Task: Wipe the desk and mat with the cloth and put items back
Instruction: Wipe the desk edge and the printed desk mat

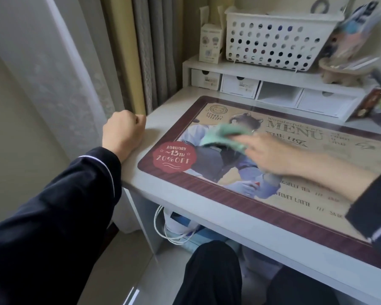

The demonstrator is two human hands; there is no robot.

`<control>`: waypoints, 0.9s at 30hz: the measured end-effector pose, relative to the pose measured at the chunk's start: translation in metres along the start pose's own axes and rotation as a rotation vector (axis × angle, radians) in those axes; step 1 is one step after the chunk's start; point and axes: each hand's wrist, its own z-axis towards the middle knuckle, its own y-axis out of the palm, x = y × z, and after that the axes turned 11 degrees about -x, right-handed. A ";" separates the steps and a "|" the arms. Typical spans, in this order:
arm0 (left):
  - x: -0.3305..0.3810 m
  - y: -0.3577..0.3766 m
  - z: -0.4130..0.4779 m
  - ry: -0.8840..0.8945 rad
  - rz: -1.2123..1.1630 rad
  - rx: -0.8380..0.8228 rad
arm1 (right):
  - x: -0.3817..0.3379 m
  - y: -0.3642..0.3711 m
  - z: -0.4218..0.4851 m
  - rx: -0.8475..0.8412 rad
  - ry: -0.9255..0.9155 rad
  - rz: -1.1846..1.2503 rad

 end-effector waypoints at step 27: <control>0.000 0.000 0.000 -0.004 0.008 0.002 | 0.018 -0.039 0.008 -0.216 0.424 0.623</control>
